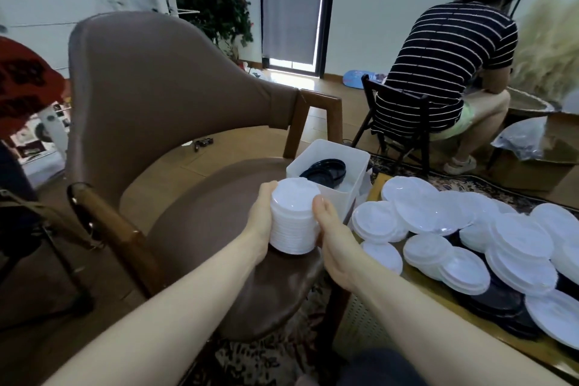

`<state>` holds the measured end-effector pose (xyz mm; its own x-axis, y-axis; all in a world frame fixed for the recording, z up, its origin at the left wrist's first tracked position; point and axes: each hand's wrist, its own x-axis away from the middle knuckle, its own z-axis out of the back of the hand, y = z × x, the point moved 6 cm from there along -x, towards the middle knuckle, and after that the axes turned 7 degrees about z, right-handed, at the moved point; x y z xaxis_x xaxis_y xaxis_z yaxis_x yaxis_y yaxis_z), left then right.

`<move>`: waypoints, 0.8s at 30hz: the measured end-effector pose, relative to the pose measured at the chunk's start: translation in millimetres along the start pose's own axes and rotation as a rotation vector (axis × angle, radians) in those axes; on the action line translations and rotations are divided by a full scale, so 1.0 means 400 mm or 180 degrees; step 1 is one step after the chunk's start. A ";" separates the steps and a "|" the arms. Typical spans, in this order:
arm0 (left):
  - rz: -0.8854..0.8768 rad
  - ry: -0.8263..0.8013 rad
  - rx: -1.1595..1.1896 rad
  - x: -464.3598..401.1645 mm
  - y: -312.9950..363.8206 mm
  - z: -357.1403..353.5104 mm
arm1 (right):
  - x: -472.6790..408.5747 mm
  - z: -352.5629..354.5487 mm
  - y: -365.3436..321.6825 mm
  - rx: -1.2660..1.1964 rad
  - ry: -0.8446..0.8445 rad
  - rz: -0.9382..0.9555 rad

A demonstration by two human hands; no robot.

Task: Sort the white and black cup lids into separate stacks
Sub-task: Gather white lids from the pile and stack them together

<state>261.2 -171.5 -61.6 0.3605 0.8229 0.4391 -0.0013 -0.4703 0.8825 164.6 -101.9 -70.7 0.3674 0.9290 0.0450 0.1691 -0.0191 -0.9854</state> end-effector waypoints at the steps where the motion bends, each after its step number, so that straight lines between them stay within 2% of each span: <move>1: 0.0013 0.0074 0.0053 -0.010 -0.008 0.004 | -0.006 -0.003 0.007 -0.0006 0.0018 0.0011; 6: -0.0032 0.0287 0.0289 -0.044 -0.030 0.036 | -0.030 -0.018 0.043 -0.0129 0.0001 -0.0053; 11: -0.0153 0.0396 0.0544 -0.062 -0.038 0.061 | -0.041 -0.033 0.054 0.0123 -0.0090 -0.0007; 20: -0.0695 0.0638 0.0431 -0.035 -0.033 0.080 | -0.023 0.005 0.039 0.0348 0.0059 0.0074; 24: -0.0917 0.0536 0.0323 -0.022 -0.046 0.076 | -0.022 -0.002 0.039 0.0211 0.0063 0.0125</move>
<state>286.5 -179.8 -86.8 0.1738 0.9635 0.2035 0.1738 -0.2334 0.9567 164.7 -110.7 -86.5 0.3907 0.9205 0.0087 0.0936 -0.0303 -0.9952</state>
